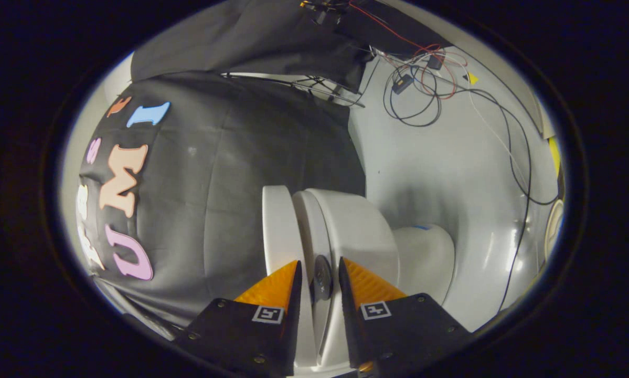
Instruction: Open the toilet lid.
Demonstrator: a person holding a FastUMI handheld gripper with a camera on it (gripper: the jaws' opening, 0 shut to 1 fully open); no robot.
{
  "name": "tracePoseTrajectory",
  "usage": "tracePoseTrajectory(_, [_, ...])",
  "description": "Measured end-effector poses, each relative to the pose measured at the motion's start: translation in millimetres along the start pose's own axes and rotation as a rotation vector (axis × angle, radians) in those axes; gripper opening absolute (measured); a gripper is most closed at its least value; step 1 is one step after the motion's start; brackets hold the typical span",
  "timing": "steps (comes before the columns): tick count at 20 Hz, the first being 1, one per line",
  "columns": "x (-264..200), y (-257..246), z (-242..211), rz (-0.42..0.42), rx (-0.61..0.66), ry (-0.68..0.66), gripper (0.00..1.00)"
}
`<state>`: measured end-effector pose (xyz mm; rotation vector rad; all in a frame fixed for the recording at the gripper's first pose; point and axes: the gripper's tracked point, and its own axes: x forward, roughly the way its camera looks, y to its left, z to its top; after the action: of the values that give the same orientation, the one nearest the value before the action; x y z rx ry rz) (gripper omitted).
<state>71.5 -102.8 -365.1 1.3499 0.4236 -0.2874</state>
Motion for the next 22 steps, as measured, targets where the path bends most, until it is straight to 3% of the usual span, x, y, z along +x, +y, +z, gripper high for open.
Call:
tracePoseTrajectory(1, [7.8, -1.3, 5.7, 0.007, 0.013, -0.003, 0.06])
tracePoseTrajectory(5, [13.7, 5.4, -3.6, 0.028, 0.035, 0.020, 0.07])
tracePoseTrajectory(8, [12.3, 7.4, -2.7, -0.006, -0.051, 0.003, 0.04])
tracePoseTrajectory(11, [-0.4, 27.8, -8.4, 0.031, -0.136, -0.006, 0.04])
tracePoseTrajectory(14, [-9.3, 55.8, -7.8, 0.079, -0.166, -0.050, 0.05])
tracePoseTrajectory(22, [-42.8, 143.5, -31.0, 0.111, -0.327, -0.136, 0.04])
